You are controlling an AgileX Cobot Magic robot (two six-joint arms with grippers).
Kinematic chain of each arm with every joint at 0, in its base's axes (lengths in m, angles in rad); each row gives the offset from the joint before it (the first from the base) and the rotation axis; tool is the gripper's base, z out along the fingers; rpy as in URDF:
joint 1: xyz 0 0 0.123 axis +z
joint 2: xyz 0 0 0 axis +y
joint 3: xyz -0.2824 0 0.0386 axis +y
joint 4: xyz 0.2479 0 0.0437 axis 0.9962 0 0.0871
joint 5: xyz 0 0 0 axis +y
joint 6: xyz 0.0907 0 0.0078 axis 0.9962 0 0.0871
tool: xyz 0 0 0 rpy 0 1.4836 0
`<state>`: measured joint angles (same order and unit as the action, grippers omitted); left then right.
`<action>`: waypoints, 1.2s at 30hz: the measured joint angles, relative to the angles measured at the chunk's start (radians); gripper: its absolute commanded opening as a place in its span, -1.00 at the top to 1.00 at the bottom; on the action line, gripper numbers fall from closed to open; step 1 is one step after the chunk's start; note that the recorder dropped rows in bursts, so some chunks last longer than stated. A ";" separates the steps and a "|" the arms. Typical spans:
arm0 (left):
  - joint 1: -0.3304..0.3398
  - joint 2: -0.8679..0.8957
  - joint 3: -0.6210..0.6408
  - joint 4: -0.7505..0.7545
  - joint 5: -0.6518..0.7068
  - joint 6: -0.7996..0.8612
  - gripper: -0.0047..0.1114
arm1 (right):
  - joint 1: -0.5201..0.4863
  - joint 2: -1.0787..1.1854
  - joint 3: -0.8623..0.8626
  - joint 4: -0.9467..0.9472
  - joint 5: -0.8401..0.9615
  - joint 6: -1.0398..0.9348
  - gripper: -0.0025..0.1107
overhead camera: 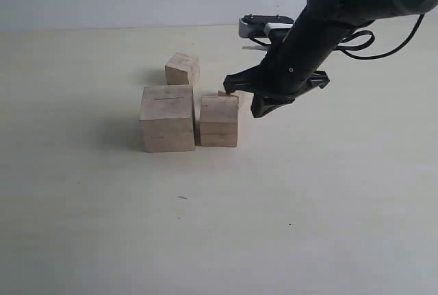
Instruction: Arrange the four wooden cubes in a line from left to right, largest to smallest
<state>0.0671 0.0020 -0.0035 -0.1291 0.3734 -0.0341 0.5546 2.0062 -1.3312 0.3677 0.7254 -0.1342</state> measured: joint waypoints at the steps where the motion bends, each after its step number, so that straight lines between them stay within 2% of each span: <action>1: 0.000 0.000 0.000 0.000 0.000 0.000 0.92 | 0.000 0.002 0.000 -0.012 -0.012 0.015 0.96; 9: 0.000 0.000 0.000 0.000 0.000 0.000 0.92 | 0.000 0.075 0.000 -0.023 -0.041 0.025 0.96; 20: 0.000 0.000 0.000 0.000 0.000 0.000 0.92 | 0.000 0.089 0.000 0.153 -0.068 -0.162 0.96; 36: 0.000 0.000 0.000 0.000 0.000 0.000 0.92 | 0.017 0.089 0.000 0.216 -0.079 -0.262 0.96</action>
<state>0.0671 0.0020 -0.0035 -0.1291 0.3734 -0.0341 0.5717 2.0948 -1.3312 0.5832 0.6461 -0.3958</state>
